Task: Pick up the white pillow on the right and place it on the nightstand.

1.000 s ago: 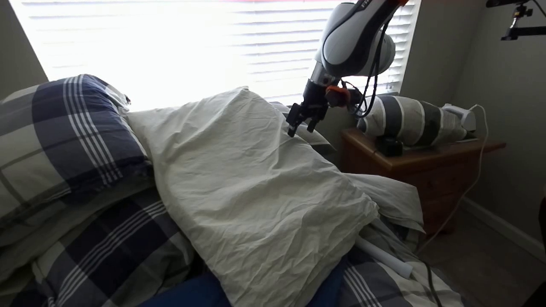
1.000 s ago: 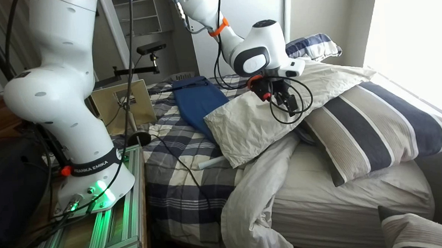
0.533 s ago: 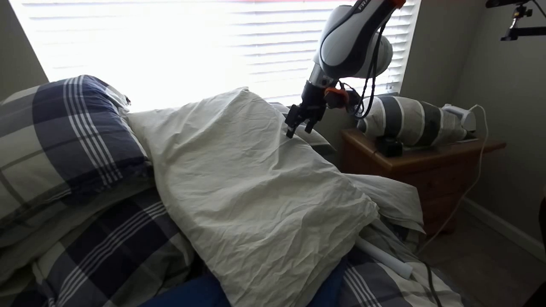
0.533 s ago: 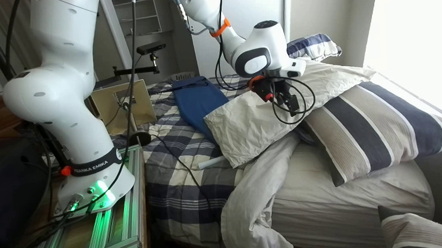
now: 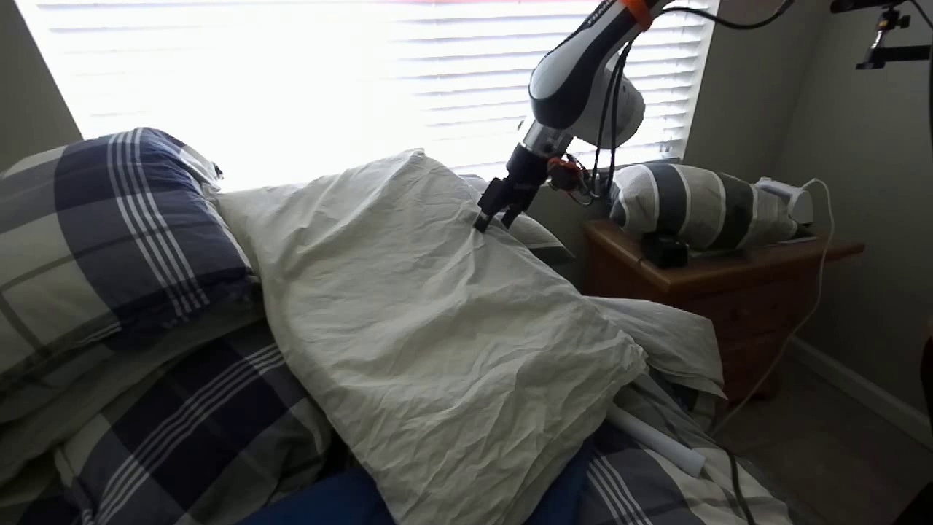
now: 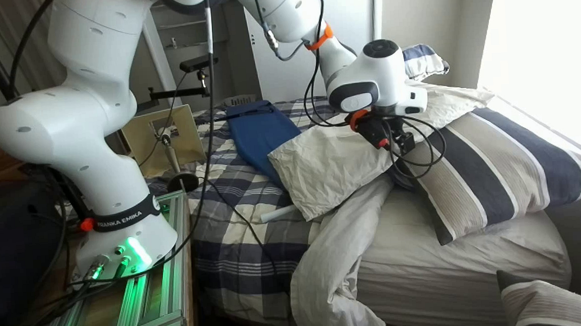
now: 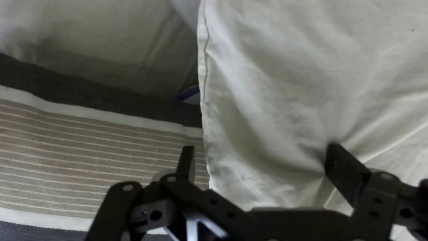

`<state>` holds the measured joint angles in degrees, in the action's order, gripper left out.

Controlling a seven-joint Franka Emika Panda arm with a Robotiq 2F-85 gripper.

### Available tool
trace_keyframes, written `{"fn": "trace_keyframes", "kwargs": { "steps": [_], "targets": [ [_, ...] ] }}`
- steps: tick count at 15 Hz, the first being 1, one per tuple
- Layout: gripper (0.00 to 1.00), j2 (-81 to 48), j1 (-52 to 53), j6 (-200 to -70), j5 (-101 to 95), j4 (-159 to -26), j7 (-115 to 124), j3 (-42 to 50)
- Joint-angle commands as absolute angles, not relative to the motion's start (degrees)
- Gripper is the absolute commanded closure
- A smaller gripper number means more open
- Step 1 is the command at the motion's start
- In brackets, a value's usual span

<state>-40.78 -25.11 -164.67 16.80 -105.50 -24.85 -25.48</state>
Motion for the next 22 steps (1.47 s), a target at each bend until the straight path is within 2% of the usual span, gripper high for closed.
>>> {"fn": "trace_keyframes", "kwargs": {
  "steps": [1,6,10,14,22],
  "targets": [
    [0.00,-49.39,-31.66,-163.22,17.14,-98.39,-35.63,-32.47],
    [0.00,-59.89,-38.40,-162.70,17.41,-92.43,-46.72,-42.22],
    [0.00,-66.79,-42.72,-154.64,17.98,-89.19,-50.28,-48.28],
    [0.00,-67.68,-43.42,-143.06,19.70,-87.55,-49.33,-49.24],
    [0.00,-65.91,-42.72,-129.29,27.26,-84.54,-48.12,-47.09]
  ]
}}
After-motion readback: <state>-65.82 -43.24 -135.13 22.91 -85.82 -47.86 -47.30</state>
